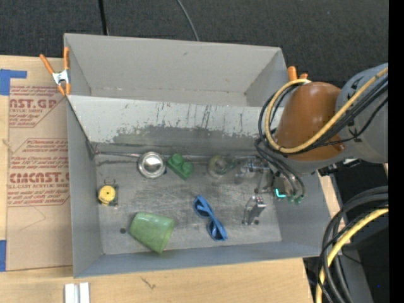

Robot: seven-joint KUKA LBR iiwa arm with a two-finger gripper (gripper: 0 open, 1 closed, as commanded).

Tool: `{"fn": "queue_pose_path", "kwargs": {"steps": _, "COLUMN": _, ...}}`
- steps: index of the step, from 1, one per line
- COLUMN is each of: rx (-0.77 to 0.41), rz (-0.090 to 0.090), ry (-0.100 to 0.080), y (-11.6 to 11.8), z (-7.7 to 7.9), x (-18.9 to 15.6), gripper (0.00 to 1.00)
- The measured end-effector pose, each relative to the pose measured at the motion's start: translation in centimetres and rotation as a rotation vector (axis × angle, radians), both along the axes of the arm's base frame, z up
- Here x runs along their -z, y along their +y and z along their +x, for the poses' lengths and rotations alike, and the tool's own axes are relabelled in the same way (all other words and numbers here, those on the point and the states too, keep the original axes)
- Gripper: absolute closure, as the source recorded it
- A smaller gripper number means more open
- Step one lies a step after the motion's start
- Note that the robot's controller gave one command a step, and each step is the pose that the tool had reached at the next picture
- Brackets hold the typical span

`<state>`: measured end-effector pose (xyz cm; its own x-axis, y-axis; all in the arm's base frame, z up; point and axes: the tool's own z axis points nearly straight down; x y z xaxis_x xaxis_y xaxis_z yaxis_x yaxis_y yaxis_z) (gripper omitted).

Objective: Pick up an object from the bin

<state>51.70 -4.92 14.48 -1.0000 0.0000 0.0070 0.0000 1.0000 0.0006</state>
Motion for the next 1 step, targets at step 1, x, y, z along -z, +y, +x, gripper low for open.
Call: {"fn": "queue_pose_path", "kwargs": {"steps": 1, "rx": 0.146, "rz": -0.001, "ry": -0.015, "y": 4.67, "z": -1.93, "x": 7.33, "gripper": 0.0}}
